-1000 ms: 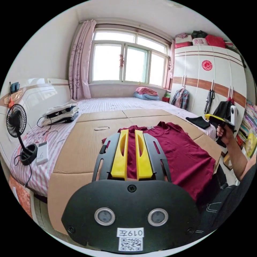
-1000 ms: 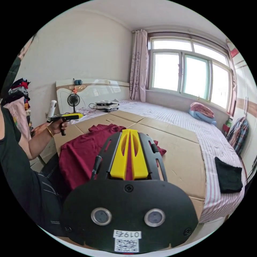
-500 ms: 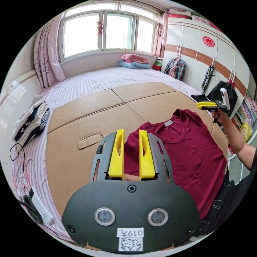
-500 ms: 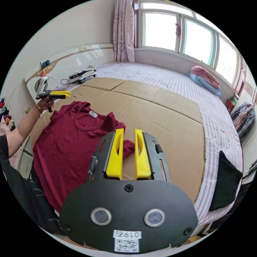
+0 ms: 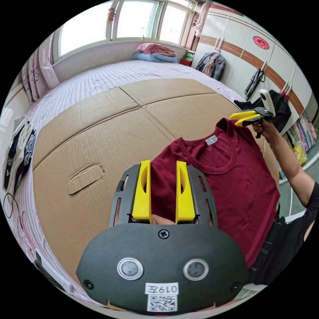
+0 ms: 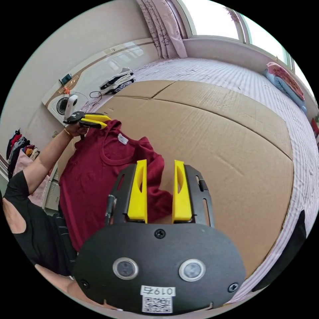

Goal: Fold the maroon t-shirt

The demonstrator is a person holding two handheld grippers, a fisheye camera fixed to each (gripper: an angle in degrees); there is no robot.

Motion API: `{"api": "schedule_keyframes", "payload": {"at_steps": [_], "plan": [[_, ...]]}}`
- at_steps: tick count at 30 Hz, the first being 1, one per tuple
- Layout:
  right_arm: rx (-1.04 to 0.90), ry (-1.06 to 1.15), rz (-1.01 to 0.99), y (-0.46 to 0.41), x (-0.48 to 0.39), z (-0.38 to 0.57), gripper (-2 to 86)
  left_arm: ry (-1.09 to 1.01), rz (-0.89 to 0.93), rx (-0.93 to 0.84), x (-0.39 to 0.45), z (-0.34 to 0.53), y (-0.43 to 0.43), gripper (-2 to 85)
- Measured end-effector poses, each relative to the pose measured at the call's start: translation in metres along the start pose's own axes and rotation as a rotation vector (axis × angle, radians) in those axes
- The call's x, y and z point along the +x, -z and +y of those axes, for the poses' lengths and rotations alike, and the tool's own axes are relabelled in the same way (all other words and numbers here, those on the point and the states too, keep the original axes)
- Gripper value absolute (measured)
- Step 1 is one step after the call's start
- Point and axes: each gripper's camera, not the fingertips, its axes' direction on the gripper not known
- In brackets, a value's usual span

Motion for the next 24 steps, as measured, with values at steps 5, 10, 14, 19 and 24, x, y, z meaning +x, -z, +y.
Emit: {"api": "schedule_keyframes", "payload": {"at_steps": [5,10,14,19,24], "plan": [[0.020,0.094,0.007,-0.011,-0.042,0.015,1.1,-0.021,-0.014,-0.029,0.024,0.006,0.001,4.1],[0.030,0.178,0.200,-0.013,-0.091,0.033,-0.2,-0.020,-0.133,-0.015,0.049,0.020,0.019,1.7],[0.086,0.195,0.370,0.000,-0.112,0.031,-0.4,0.047,-0.177,0.089,0.052,0.029,0.051,1.2],[0.094,0.178,0.422,0.002,-0.110,0.015,-0.5,0.083,-0.296,0.117,0.060,0.027,0.068,1.2],[0.094,0.130,0.465,-0.005,-0.099,-0.011,-0.5,0.143,-0.424,0.126,0.065,0.009,0.072,1.7]]}}
